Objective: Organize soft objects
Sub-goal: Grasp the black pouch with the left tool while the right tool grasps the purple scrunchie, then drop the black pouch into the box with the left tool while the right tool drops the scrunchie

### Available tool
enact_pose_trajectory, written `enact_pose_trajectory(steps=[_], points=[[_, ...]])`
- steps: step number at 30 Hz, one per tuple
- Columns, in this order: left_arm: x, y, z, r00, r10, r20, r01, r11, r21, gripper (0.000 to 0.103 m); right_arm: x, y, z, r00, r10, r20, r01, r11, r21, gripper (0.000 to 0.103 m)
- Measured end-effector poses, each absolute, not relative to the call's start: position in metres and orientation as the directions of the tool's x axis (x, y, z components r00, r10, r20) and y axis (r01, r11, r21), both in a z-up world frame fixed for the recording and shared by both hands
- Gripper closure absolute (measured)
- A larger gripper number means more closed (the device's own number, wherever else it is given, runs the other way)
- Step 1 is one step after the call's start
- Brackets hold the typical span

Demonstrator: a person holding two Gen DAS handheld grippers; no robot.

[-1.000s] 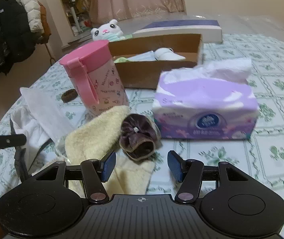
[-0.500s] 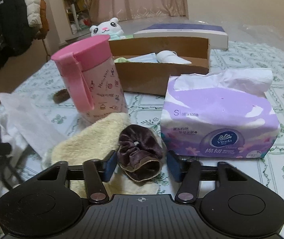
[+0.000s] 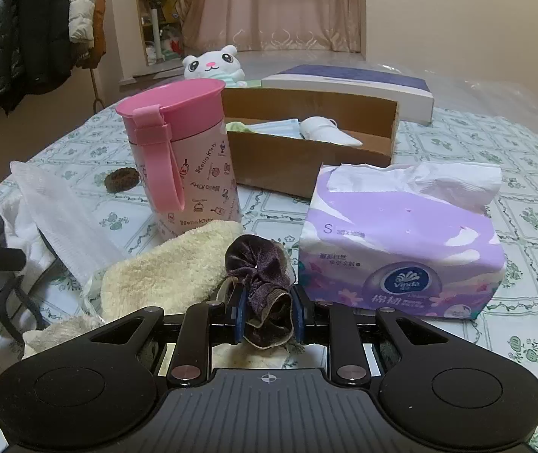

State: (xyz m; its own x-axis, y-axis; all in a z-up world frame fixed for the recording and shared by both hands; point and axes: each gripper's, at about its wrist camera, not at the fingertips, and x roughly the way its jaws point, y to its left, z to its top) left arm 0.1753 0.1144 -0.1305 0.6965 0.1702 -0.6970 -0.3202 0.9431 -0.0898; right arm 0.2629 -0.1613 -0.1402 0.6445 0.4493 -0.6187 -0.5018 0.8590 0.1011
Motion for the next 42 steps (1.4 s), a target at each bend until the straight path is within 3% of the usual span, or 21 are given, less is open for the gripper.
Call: enact_pose_trajectory(steps=[3, 6, 15, 28, 42], points=[[0.178, 0.111, -0.133, 0.701, 0.161, -0.694, -0.292, 0.954, -0.074, 0.081, 0.260, -0.164, -0.137, 0.644, 0.452, -0.617, -0.504, 0.858, 0.102, 0.079], [0.174, 0.110, -0.130, 0.715, 0.153, -0.682, -0.274, 0.959, -0.071, 0.093, 0.258, -0.168, -0.133, 0.649, 0.454, -0.610, -0.503, 0.858, 0.104, 0.079], [0.144, 0.111, -0.092, 0.758, 0.168, -0.630, -0.254, 0.966, -0.047, 0.100, 0.241, -0.186, -0.112, 0.667, 0.471, -0.578, -0.500, 0.857, 0.121, 0.079], [0.101, 0.119, -0.016, 0.824, 0.246, -0.511, -0.242, 0.967, 0.076, 0.100, 0.219, -0.208, -0.069, 0.690, 0.504, -0.519, -0.510, 0.848, 0.145, 0.079], [0.086, 0.118, 0.021, 0.854, 0.287, -0.434, -0.249, 0.958, 0.144, 0.100, 0.211, -0.210, -0.042, 0.675, 0.549, -0.493, -0.560, 0.816, 0.142, 0.079]])
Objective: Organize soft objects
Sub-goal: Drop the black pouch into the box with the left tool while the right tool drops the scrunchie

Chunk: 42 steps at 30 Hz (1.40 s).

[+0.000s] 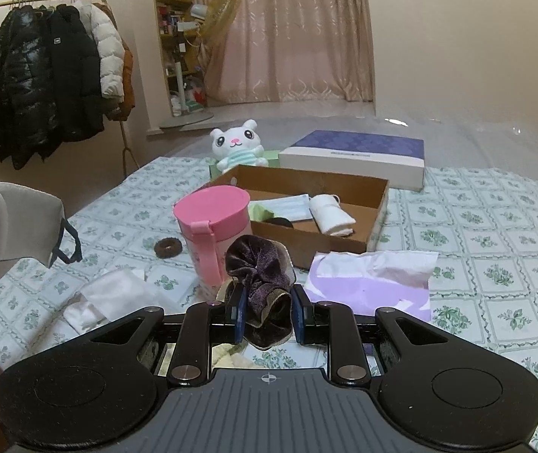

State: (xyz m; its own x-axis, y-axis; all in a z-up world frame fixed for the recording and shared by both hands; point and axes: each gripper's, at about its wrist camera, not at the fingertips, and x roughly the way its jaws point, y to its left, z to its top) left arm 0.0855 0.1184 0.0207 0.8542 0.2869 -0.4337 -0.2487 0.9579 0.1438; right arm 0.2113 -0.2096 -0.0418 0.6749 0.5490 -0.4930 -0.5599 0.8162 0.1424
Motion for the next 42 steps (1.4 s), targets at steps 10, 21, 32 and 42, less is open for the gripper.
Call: enact_pose_trajectory(steps=[10, 21, 32, 42], points=[[0.093, 0.116, 0.025, 0.868, 0.259, -0.423, -0.223, 0.966, 0.134, 0.100, 0.214, -0.211, -0.039, 0.677, 0.552, -0.488, -0.563, 0.814, 0.140, 0.079], [0.125, 0.116, 0.026, 0.879, 0.231, -0.416, -0.188, 0.972, 0.142, 0.100, 0.228, -0.208, -0.037, 0.667, 0.560, -0.491, -0.581, 0.804, 0.127, 0.079], [0.176, 0.119, 0.031, 0.901, 0.207, -0.382, -0.148, 0.973, 0.178, 0.100, 0.264, -0.198, -0.029, 0.669, 0.563, -0.485, -0.602, 0.793, 0.091, 0.079], [0.244, 0.116, 0.032, 0.919, 0.148, -0.364, -0.078, 0.977, 0.201, 0.100, 0.323, -0.191, -0.023, 0.687, 0.548, -0.477, -0.584, 0.807, 0.086, 0.079]])
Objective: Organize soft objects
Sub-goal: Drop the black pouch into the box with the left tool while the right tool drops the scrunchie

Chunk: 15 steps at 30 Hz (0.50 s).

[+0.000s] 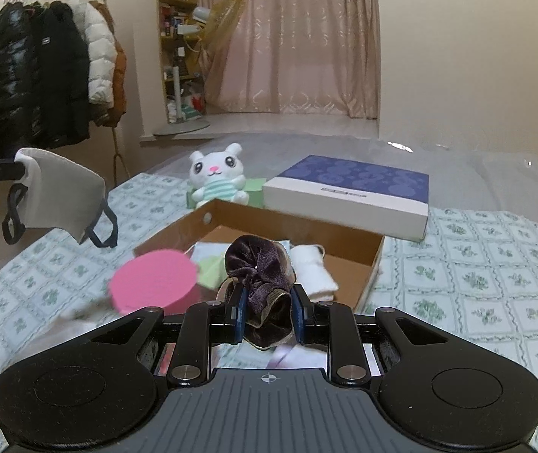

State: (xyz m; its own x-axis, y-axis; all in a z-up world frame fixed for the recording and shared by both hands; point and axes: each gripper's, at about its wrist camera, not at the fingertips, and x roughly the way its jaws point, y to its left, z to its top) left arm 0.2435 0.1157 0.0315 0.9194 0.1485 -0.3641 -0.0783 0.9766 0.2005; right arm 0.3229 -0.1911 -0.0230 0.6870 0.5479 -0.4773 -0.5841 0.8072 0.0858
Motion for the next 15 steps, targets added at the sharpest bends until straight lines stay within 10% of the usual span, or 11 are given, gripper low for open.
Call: enact_pose_trajectory(steps=[15], points=[[0.375, 0.101, -0.004, 0.928, -0.048, -0.370, 0.138, 0.966, 0.220, 0.100, 0.415, -0.187, -0.042, 0.682, 0.531, -0.502, -0.556, 0.823, 0.116, 0.079]])
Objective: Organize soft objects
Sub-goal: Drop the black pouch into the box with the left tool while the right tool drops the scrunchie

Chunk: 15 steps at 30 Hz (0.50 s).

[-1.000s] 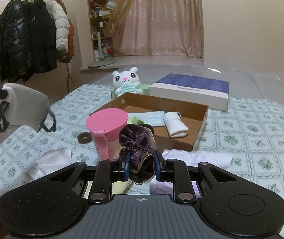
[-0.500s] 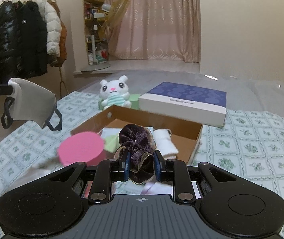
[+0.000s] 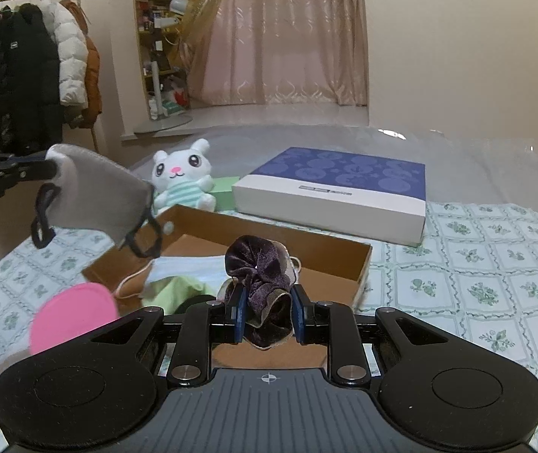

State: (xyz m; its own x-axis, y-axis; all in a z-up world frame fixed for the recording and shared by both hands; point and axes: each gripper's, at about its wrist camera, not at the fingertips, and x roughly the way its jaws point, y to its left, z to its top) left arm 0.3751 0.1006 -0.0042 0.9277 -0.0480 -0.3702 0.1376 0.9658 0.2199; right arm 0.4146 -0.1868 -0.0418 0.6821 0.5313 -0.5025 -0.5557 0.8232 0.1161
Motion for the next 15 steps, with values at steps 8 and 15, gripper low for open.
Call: enact_pose_trajectory(steps=[8, 15], points=[[0.420, 0.099, -0.020, 0.927, -0.199, -0.319, 0.263, 0.950, 0.171, 0.099, 0.444, -0.180, -0.058, 0.681, 0.513, -0.523, -0.542, 0.833, 0.110, 0.079], [0.462, 0.122, -0.056, 0.888, -0.242, -0.392, 0.300, 0.949, 0.094, 0.075, 0.458, -0.178, -0.070, 0.682, 0.500, -0.534, -0.525, 0.843, 0.119, 0.079]])
